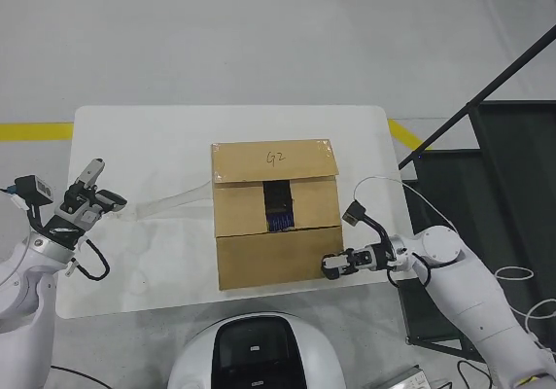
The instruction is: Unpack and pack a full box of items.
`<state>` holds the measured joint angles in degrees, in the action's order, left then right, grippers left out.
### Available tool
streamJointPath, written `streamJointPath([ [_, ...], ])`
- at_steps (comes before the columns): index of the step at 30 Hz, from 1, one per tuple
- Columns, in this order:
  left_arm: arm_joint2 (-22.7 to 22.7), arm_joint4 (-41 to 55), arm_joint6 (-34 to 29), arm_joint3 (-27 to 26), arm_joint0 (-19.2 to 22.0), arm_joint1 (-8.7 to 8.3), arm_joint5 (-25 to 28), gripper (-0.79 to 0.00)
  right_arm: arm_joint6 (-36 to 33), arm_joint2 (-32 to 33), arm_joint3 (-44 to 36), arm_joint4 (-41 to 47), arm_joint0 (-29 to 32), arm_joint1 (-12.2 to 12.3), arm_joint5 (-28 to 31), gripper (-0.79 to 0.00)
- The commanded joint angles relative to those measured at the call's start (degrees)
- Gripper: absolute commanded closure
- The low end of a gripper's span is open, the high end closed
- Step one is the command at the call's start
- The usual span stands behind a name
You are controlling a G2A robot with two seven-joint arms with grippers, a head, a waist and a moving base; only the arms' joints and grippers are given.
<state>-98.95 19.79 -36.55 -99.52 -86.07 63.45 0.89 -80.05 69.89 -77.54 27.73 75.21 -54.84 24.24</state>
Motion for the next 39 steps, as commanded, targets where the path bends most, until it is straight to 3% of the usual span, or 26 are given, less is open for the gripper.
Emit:
streamJointPath([
  [1, 0.0, 0.0, 0.0, 0.0, 0.0, 0.0, 0.0, -0.785, 1.0, -0.8, 1.1, -0.1, -0.3, -0.2, 1.0, -0.785],
  [12, 0.0, 0.0, 0.0, 0.0, 0.0, 0.0, 0.0, -0.785, 10.8, -4.0, 7.4, -2.6, -2.1, -1.5, 8.9, -0.785],
  [21, 0.0, 0.0, 0.0, 0.0, 0.0, 0.0, 0.0, -0.785, 9.6, -4.1, 8.2, 0.7, -2.0, -1.6, 9.6, -0.785],
  [30, 0.3, 0.4, 0.1, -1.4, 0.0, 0.05, 0.3, -0.785, 1.5, 4.6, 1.5, 14.6, 2.2, 0.7, 1.5, -0.785],
  [33, 1.3, 1.1, -2.0, -4.8, 0.2, 0.02, 0.9, -0.785, -0.8, 7.3, 0.0, 18.1, 3.2, 1.2, -0.8, -0.785],
  [39, 5.8, 3.3, -8.7, -6.9, 3.5, -0.01, 0.7, -0.785, -2.4, 11.3, -0.3, 23.0, 4.2, 1.6, -2.4, -0.785],
])
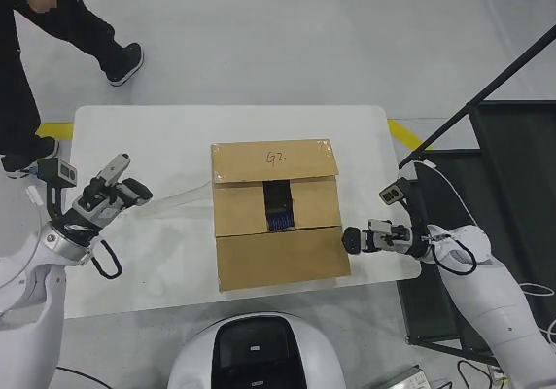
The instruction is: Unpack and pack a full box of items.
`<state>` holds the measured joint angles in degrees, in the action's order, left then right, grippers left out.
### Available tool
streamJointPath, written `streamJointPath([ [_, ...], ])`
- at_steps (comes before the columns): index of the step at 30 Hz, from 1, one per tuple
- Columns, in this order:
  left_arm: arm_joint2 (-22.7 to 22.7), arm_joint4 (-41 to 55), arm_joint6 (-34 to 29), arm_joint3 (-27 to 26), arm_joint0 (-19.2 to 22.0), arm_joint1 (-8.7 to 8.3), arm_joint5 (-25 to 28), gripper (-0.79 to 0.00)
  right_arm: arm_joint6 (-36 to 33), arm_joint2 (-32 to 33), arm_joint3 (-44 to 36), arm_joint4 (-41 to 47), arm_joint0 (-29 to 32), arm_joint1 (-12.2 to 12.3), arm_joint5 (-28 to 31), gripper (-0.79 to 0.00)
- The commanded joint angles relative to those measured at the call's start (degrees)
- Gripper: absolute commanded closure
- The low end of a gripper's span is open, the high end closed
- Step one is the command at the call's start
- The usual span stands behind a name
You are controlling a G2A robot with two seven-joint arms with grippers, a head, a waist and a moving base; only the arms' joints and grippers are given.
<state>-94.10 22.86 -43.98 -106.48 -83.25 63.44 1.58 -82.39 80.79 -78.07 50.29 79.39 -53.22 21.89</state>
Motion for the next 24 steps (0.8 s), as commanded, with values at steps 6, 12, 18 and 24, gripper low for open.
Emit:
streamJointPath([
  [6, 7.9, 5.3, -12.5, 2.3, 6.7, 0.12, -0.9, -0.785, 0.3, 2.6, 2.7, 2.8, -0.1, -0.1, 0.3, -0.785],
  [12, 14.0, 10.3, -21.1, 8.7, 13.4, 0.47, -3.3, -0.785, 0.4, 3.0, 3.5, 3.4, -0.1, -0.1, 0.4, -0.785],
  [18, 16.0, 15.0, -23.5, 11.5, 16.0, 0.81, -4.6, -0.785, 0.4, 3.0, 3.5, 3.4, -0.1, -0.1, 0.4, -0.785],
  [24, 16.0, 15.0, -23.5, 11.5, 16.0, 0.81, -4.6, -0.785, 0.4, 3.0, 3.5, 3.4, -0.1, -0.1, 0.4, -0.785],
])
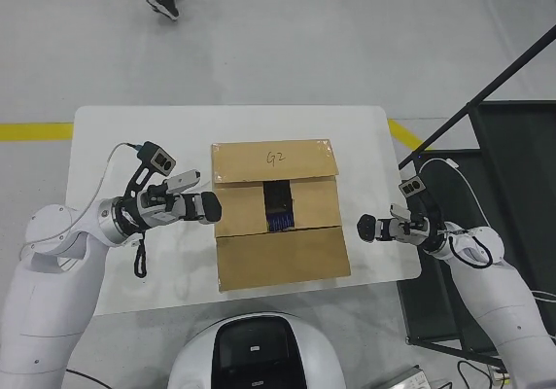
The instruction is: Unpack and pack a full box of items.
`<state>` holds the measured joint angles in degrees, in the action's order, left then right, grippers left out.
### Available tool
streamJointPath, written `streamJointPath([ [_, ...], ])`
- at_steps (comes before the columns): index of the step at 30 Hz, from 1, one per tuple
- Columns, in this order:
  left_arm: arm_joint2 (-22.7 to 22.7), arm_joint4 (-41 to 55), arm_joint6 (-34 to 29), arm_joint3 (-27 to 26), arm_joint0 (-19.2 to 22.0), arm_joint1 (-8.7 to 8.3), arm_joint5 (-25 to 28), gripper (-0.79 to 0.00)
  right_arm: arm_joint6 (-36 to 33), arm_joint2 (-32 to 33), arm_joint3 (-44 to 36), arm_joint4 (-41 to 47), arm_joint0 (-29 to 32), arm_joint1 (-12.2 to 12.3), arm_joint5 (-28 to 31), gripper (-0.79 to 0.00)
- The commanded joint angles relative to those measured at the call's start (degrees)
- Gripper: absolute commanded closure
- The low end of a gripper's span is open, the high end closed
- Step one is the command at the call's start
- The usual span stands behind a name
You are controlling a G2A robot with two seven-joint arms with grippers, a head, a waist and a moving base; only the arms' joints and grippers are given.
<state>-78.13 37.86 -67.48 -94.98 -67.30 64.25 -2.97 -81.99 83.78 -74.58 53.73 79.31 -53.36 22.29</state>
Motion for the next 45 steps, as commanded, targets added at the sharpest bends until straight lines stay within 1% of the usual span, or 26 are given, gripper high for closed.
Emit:
streamJointPath([
  [1, 0.0, 0.0, 0.0, 0.0, 0.0, 0.0, 0.0, -0.785, 0.0, 0.0, 0.0, 0.0, 0.0, 0.0, 0.0, -0.785],
  [8, 0.0, -0.6, 0.3, -0.1, 0.0, -0.03, 0.0, -0.785, 0.0, 0.0, 0.0, 0.0, 0.0, 0.0, 0.0, -0.785],
  [10, 0.6, -6.3, 1.8, -1.6, -0.3, -0.33, -0.5, -0.785, 0.0, 0.0, 0.0, 0.0, 0.0, 0.0, 0.0, -0.785],
  [12, 1.6, -9.6, 2.1, -1.3, -0.4, -0.47, -0.8, -0.785, 0.0, 0.0, 0.0, 0.0, 0.0, 0.0, 0.0, -0.785],
  [16, 4.8, -13.7, 2.5, 3.5, 0.8, -0.33, 0.7, -0.785, 0.0, 0.0, 0.0, 0.0, 0.0, 0.0, 0.0, -0.785],
  [20, 7.6, -15.4, 3.6, 9.1, 2.5, 0.09, 4.4, -0.785, 0.0, 0.0, 0.0, 0.0, 0.0, 0.0, 0.0, -0.785],
  [22, 8.3, -16.4, 4.9, 11.2, 3.4, 0.26, 6.3, -0.785, 0.0, 0.0, 0.0, 0.0, 0.0, 0.0, 0.0, -0.785],
  [23, 8.7, -15.5, 5.4, 12.0, 3.6, 0.42, 7.3, -0.785, 0.0, 0.0, 0.0, 0.0, 0.0, 0.0, 0.0, -0.785],
  [29, 10.1, -15.4, 9.3, 17.2, 6.7, 1.09, 11.3, -0.785, 0.0, 0.0, 0.0, 0.0, 0.0, 0.0, 0.0, -0.785],
  [35, 11.9, -14.7, 11.2, 22.5, 10.5, 1.87, 12.0, -0.785, 0.0, 0.0, 0.0, 0.0, 0.0, 0.0, 0.0, -0.785],
  [39, 13.3, -13.0, 11.4, 24.9, 12.8, 2.54, 12.9, -0.785, 0.0, 0.0, 0.0, 0.0, 0.0, 0.0, 0.0, -0.785],
  [45, 16.1, -8.5, 11.9, 28.4, 17.7, 4.16, 14.8, -0.785, 0.0, 0.0, 0.0, 0.0, 0.0, 0.0, 0.0, -0.785],
])
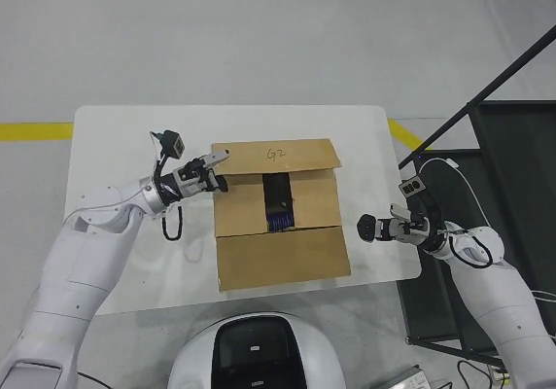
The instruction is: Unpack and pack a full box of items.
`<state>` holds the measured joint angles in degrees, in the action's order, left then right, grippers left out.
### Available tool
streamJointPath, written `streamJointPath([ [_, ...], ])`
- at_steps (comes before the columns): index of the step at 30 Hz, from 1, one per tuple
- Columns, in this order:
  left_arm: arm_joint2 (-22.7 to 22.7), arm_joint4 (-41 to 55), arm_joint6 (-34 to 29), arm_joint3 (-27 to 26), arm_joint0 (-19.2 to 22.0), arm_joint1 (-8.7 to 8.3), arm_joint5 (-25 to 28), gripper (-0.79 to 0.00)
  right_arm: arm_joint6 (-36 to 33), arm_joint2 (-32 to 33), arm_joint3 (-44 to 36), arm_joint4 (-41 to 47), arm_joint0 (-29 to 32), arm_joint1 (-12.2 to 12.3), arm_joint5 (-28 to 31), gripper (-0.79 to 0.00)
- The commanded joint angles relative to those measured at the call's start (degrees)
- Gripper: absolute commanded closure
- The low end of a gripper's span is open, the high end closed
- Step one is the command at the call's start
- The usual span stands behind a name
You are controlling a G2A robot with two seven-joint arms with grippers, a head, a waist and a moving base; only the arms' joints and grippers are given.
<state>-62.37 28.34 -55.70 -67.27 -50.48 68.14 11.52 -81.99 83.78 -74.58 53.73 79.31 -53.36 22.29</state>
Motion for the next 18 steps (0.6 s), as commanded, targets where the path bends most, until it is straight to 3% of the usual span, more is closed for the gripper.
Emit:
streamJointPath([
  [1, 0.9, 1.4, 0.4, 1.6, 1.9, 0.57, 0.6, -0.785, 0.0, 0.0, 0.0, 0.0, 0.0, 0.0, 0.0, -0.785],
  [12, 6.0, 7.2, 4.2, 15.5, 13.7, 4.65, 4.3, -0.785, 0.0, 0.0, 0.0, 0.0, 0.0, 0.0, 0.0, -0.785],
  [18, 9.1, 7.2, 4.7, 23.0, 17.9, 6.93, 6.4, -0.785, 0.0, 0.0, 0.0, 0.0, 0.0, 0.0, 0.0, -0.785],
])
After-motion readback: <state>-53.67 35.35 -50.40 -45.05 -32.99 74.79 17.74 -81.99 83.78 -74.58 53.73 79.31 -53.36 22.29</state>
